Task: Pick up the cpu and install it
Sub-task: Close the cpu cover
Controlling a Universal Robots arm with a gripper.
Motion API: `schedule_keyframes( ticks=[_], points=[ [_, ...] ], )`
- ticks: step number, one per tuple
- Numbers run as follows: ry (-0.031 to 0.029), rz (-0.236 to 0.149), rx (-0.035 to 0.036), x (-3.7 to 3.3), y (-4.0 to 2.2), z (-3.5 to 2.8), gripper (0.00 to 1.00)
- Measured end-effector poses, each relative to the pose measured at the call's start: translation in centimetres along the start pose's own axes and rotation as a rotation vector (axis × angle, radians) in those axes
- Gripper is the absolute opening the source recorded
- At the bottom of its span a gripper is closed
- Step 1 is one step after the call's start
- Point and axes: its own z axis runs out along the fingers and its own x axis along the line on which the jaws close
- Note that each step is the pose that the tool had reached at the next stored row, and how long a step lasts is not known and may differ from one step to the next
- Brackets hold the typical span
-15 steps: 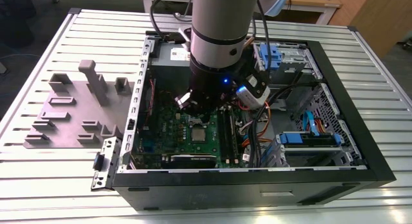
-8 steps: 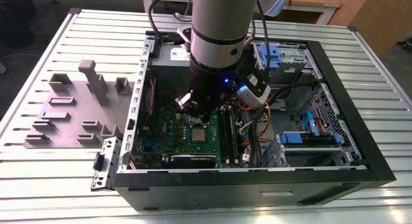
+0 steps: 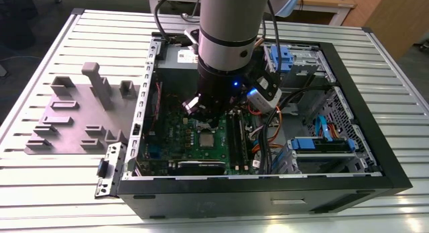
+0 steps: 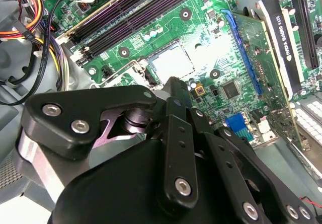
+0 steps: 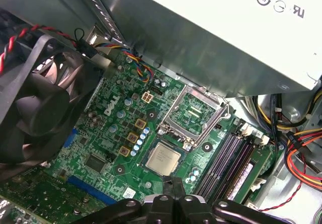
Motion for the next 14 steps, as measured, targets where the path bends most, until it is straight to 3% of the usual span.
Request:
schedule_keyframes(
  ticks=[6,14],
  points=[
    [0.0002,-0.017,0.0003,0.0,0.0,0.0,0.11],
    [-0.0016,-0.155,0.0035,0.0,0.0,0.03,0.11]
  ],
)
